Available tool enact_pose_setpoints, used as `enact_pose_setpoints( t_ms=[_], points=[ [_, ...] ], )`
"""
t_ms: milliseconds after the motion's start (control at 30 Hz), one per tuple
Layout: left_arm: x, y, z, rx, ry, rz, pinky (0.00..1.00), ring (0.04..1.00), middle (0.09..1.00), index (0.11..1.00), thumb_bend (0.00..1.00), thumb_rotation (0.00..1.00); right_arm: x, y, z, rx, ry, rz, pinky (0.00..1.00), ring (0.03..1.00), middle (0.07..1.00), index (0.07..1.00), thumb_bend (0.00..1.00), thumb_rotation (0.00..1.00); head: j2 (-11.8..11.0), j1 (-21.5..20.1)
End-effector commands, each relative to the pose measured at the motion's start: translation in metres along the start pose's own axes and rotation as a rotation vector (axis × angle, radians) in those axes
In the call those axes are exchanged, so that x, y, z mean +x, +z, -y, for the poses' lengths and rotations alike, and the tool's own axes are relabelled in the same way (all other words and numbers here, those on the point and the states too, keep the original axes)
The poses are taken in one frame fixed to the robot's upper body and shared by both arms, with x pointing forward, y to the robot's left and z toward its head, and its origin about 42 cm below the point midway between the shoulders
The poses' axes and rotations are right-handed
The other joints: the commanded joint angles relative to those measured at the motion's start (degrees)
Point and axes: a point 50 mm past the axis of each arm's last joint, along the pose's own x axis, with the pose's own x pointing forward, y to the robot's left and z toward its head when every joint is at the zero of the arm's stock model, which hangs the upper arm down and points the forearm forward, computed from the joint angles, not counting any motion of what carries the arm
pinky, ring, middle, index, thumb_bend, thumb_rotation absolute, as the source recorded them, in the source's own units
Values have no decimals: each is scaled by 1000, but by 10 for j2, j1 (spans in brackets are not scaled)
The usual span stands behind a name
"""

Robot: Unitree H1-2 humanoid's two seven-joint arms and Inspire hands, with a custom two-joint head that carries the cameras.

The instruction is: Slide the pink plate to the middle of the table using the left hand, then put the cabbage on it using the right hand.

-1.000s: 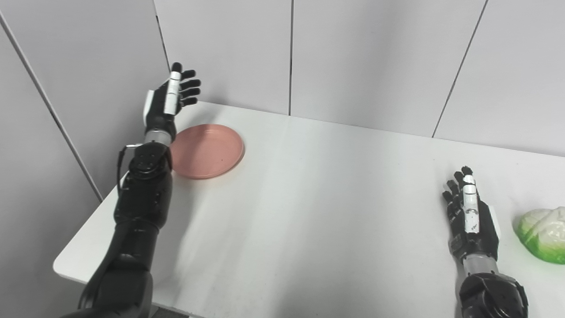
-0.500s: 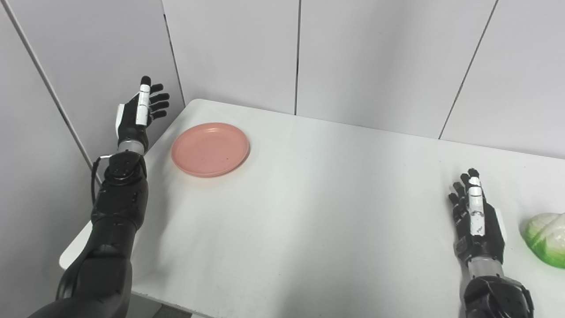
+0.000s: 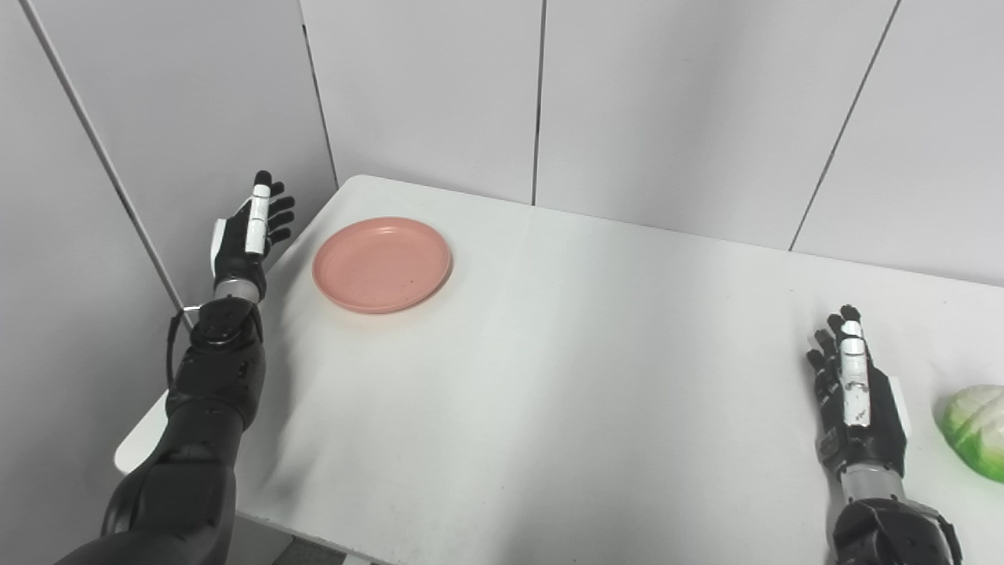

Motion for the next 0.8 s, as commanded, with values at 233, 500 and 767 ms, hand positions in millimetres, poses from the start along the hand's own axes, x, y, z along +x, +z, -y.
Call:
enact_pose_setpoints(
  t_ms=[233,500,767],
  points=[
    [7,17,13,-38,-18,63,873,846,832,815,825,1000,-4,4,0,-5,-10,13,1000,1000,1000,1000,644,887,3,0],
    [4,8,31,-66,-52,44,928,859,837,818,824,1000,-4,5,-1,-14,-13,14,1000,1000,1000,1000,663,893,6,-3],
    [1,-2,49,-53,-91,31,919,868,838,826,856,1000,-4,5,-1,-12,-14,16,1000,999,1000,1000,655,885,7,-2]
  ],
)
